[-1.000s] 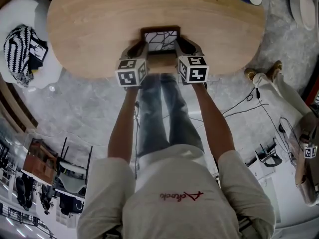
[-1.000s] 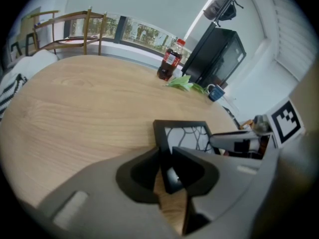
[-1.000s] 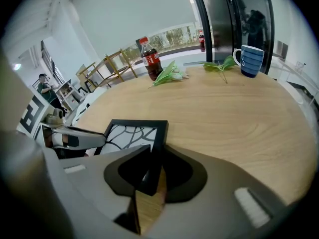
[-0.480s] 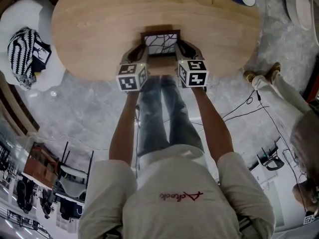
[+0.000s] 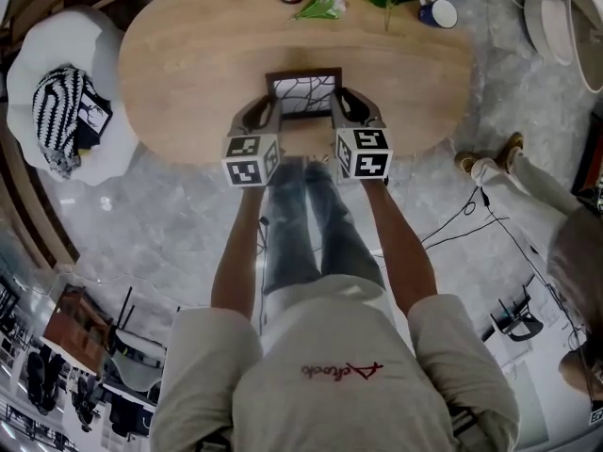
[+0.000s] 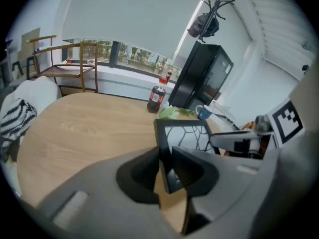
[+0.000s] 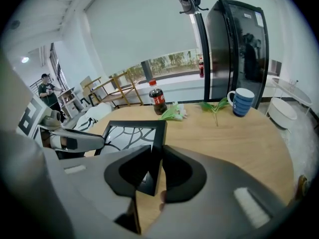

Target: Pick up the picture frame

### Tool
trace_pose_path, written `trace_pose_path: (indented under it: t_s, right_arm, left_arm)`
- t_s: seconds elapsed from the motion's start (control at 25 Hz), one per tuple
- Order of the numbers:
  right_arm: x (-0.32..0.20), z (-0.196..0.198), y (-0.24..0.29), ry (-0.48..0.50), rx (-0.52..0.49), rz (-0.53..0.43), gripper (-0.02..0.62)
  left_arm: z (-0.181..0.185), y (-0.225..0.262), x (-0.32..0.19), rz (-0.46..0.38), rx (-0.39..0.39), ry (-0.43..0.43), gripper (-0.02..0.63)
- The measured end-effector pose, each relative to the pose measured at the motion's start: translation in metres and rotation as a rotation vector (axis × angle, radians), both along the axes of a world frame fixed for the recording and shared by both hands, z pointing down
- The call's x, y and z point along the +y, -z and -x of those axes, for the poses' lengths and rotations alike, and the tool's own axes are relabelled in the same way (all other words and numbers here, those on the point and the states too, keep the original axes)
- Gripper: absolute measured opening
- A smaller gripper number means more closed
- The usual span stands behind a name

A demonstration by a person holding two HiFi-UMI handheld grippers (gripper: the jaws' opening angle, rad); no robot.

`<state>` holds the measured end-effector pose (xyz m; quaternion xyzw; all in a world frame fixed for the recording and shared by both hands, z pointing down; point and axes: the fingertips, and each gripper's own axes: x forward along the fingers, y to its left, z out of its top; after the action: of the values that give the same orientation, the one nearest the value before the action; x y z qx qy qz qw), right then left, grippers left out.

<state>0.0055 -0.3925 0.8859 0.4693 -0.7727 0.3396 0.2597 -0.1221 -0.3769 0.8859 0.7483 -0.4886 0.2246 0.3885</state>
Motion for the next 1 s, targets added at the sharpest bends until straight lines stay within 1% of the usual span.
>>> trace_pose_path:
  t_s: [0.28, 0.76, 1.0]
  right_arm:
    - [-0.015, -0.004, 0.075, -0.013, -0.005, -0.120, 0.080]
    - [-0.031, -0.008, 0.215, -0.011, -0.008, -0.294, 0.078]
    - [-0.030, -0.014, 0.281, -0.011, -0.015, -0.375, 0.079]
  left_arm:
    - [-0.004, 0.071, -0.016, -0.111, -0.005, -0.002, 0.080]
    - [-0.008, 0.212, -0.033, -0.286, -0.001, -0.008, 0.080]
    - [-0.013, 0.278, -0.032, -0.363, -0.001, -0.005, 0.080]
